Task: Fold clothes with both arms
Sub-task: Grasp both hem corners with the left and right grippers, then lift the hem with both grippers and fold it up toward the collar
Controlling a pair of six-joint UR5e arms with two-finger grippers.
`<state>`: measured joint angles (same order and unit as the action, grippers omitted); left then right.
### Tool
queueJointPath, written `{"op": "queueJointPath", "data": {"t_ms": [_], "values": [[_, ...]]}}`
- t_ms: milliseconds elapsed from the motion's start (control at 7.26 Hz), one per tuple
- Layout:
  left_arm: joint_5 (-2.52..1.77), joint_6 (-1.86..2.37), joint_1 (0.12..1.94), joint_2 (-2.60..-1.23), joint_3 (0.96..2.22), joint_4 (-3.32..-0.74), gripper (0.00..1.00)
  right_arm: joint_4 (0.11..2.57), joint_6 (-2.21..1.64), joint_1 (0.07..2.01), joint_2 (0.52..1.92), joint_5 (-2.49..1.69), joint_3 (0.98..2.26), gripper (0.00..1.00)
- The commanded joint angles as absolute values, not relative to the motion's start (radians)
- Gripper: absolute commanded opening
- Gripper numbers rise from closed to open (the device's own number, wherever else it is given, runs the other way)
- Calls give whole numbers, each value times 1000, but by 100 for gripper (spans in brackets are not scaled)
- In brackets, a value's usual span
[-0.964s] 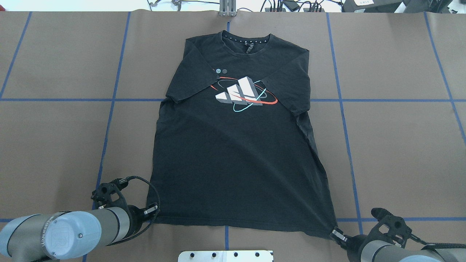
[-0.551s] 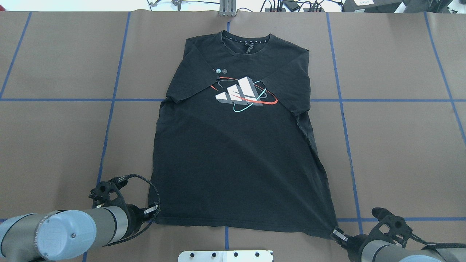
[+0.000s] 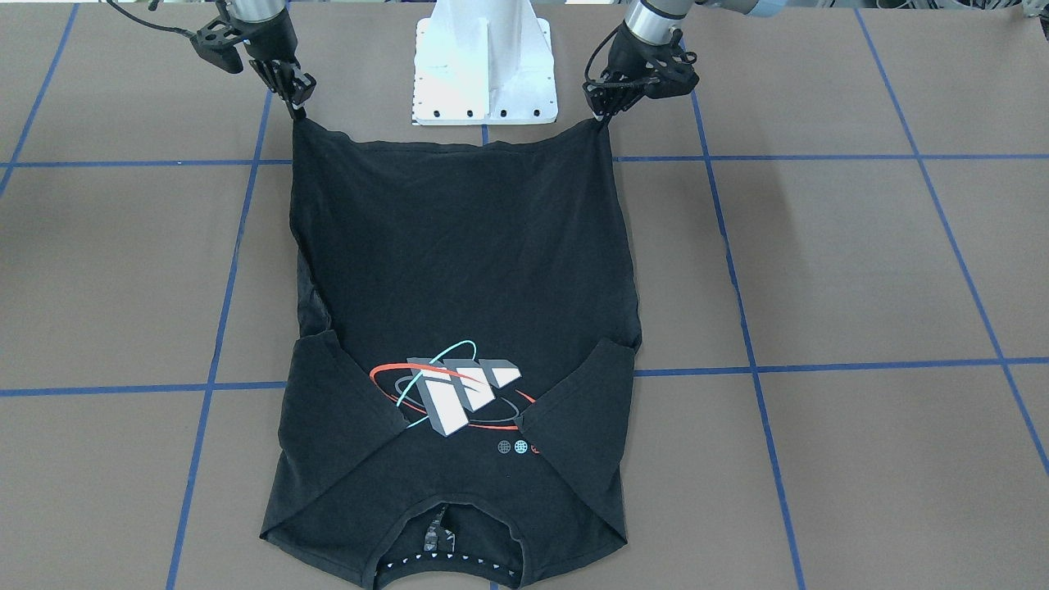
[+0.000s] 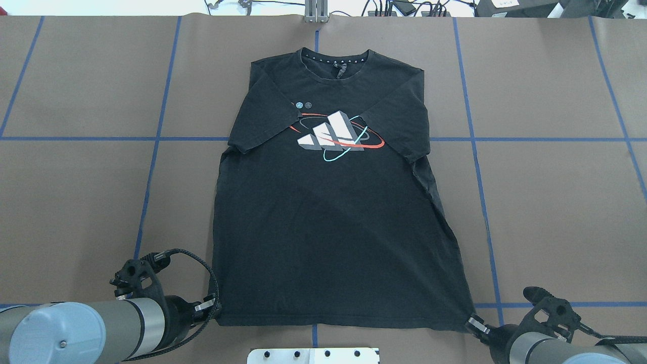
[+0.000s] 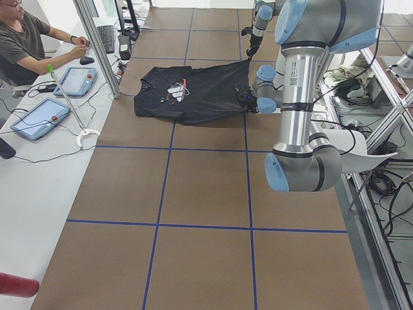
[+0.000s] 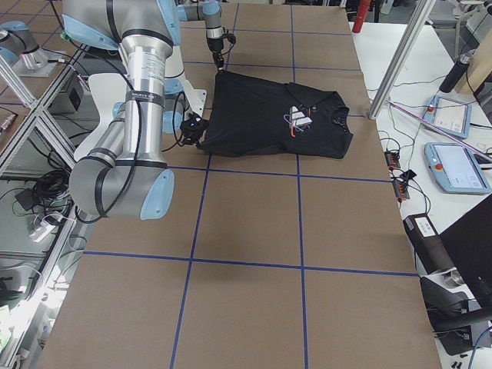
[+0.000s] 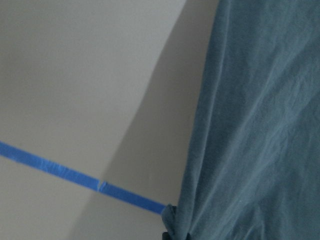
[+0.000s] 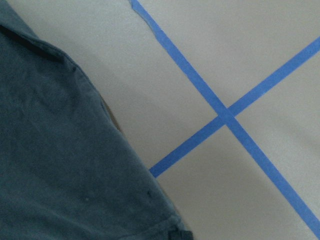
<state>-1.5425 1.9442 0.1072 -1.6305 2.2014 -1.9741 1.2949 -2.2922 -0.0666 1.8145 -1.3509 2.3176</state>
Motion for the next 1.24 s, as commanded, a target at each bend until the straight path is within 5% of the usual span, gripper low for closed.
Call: {"op": "queueJointPath", "data": {"t_ms": [0, 275, 551, 1101], "values": [[-1558, 1945, 107, -1614, 2273, -1970, 0, 1295, -2292, -68, 1842, -1354, 2344, 0], [-1592, 1945, 126, -1598, 2321, -1970, 0, 1298, -2290, -57, 1847, -1382, 2402, 0], [-1595, 1931, 239, -1615, 2313, -1974, 0, 1305, -2167, 170, 1777, -1585, 2410, 0], [-1601, 1925, 423, -1753, 2202, -1988, 0, 1457, -1965, 539, 1529, -1845, 2285, 0]]}}
